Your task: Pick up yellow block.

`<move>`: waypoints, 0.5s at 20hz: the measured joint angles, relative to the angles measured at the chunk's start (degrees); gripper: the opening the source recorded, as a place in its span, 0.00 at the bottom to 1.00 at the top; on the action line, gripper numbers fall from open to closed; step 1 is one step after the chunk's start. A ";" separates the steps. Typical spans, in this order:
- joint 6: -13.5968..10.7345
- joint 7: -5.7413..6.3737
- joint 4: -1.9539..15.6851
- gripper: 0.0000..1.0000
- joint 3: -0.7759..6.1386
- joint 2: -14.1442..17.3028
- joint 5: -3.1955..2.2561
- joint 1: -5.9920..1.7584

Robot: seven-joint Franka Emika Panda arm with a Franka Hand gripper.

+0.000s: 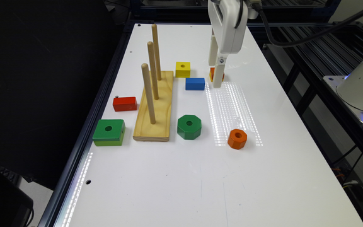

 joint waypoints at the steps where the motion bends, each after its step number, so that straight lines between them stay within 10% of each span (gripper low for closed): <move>1: 0.00 0.00 0.00 1.00 0.00 0.00 0.00 -0.02; 10: 0.16 -0.03 0.04 1.00 -0.01 0.00 0.00 -0.41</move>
